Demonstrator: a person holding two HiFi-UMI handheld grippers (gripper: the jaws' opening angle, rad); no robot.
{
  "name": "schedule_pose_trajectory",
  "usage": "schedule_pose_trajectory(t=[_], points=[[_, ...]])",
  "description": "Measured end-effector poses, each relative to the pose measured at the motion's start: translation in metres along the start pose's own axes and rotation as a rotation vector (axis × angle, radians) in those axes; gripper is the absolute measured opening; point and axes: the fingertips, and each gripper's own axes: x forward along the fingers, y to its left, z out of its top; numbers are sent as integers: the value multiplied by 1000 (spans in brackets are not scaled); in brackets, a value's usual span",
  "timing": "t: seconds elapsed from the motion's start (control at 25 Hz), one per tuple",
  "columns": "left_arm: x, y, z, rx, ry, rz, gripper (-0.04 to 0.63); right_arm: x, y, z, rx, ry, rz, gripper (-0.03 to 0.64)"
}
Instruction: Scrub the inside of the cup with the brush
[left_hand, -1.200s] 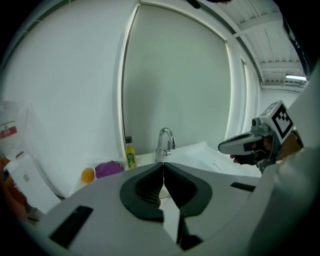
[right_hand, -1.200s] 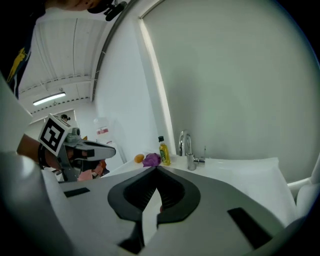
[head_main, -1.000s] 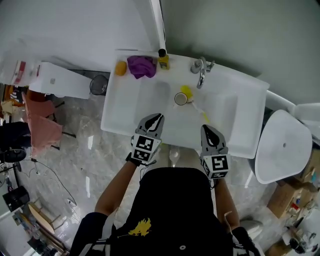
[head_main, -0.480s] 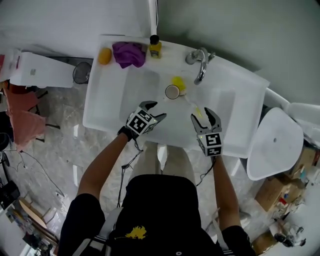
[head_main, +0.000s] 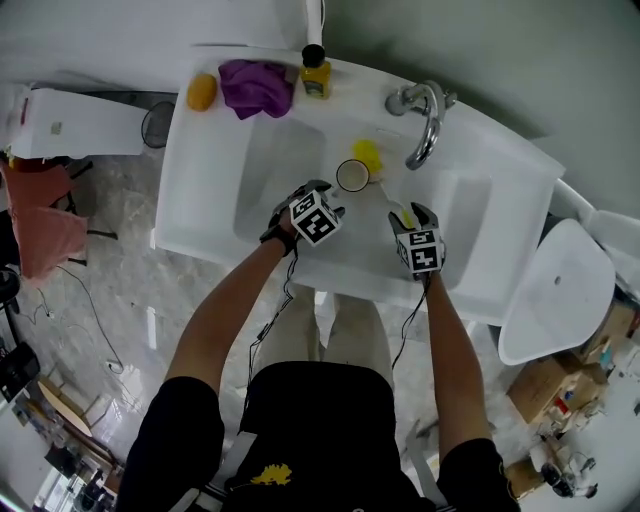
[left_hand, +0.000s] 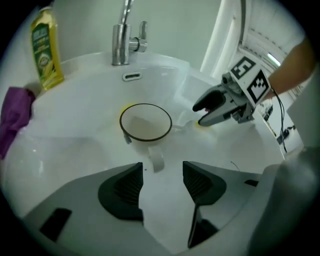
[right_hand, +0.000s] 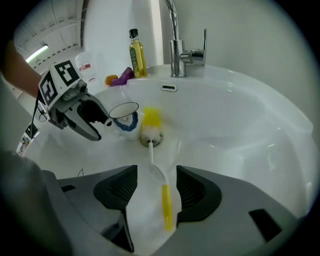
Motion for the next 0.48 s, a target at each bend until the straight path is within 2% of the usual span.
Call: schedule_pose_trajectory(t=[0.08, 0.2, 0.28, 0.36, 0.44, 0.48], points=[[6, 1, 10, -69, -67, -5, 239, 11, -1, -3, -6, 8, -12, 268], [14, 13, 17, -132, -125, 40, 216, 25, 1, 0, -33, 18, -11, 250], [15, 23, 18, -171, -147, 68, 158, 31, 4, 4, -65, 32, -11, 214], [14, 28, 18, -172, -163, 85, 154, 37, 5, 4, -111, 56, -24, 198], [12, 33, 17, -123, -163, 126, 81, 40, 4, -2, -142, 83, -37, 192], [10, 33, 16, -95, -158, 137, 77, 40, 3, -6, -147, 97, -41, 192]])
